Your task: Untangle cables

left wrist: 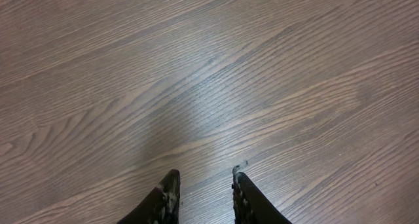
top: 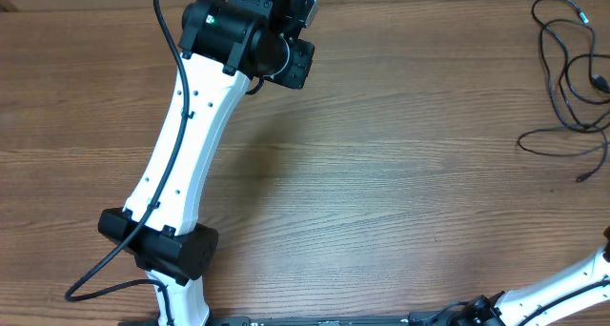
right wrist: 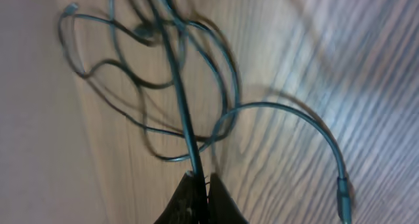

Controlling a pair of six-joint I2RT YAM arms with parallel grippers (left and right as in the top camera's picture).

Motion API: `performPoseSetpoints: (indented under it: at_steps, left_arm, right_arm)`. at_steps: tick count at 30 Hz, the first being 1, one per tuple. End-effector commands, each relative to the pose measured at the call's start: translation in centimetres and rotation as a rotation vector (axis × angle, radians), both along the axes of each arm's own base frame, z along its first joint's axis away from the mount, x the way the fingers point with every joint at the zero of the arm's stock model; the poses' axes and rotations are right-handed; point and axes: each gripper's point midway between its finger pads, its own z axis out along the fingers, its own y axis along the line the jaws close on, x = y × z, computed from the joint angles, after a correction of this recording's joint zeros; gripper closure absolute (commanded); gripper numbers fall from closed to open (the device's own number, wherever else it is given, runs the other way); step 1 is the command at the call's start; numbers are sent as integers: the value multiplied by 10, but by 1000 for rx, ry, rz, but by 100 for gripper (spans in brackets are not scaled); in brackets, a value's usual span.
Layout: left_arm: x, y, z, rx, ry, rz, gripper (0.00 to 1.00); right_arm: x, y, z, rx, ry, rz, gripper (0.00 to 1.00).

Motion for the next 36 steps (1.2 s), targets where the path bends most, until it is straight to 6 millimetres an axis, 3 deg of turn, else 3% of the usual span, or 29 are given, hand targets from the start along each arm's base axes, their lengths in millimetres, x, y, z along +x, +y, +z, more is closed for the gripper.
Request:
performPoseSetpoints:
  at_steps: [1,8,15,16,17,18,21,22,23,25,27,29,31,33,36]
  left_arm:
    - [-3,-1,11,-13,-27,-24,73]
    - [-3,-1,11,-12,-27,-24,72]
    - [-2,-1,12,-11,-31,-27,72]
    - [-2,-2,12,-12,-32,-27,72]
    - [-1,-2,12,-13,-35,-27,72]
    - [-1,-2,13,-15,-39,-27,72]
    - [1,-3,14,-18,-46,-27,72]
    - [1,-3,14,-19,-48,-27,72]
    - [1,-3,14,-19,-48,-27,72]
    - [1,-3,14,-19,-49,-27,70]
    - [2,-3,14,-17,-49,-25,57]
    - [2,-3,14,-16,-50,-25,52]
    - [2,-3,14,-16,-50,-25,51]
    - [2,-3,14,-16,-50,-25,51]
    - [2,-3,14,-16,-51,-26,51]
  right_arm:
    - [-17,6,-24,88,-13,-66,96]
    - [-68,-18,-69,91,24,-192,96]
    - [-114,-49,-67,99,7,-304,96]
    - [-117,-50,-66,108,-3,-310,88]
    - [-117,-50,-65,116,-15,-311,41]
    - [-115,-49,-63,123,-29,-307,1]
    - [-105,-40,-55,152,-96,-253,0]
    - [-95,-34,-47,147,-155,-194,3]
    - [-87,-31,-38,137,-203,-152,14]
    - [-66,-22,-7,94,-312,-45,22]
    - [-44,-10,38,-28,-397,90,25]
    - [-24,8,87,-180,-448,215,25]
    - [-4,37,139,-352,-507,363,25]
    - [14,79,193,-523,-579,518,20]
    - [35,160,270,-807,-728,760,10]
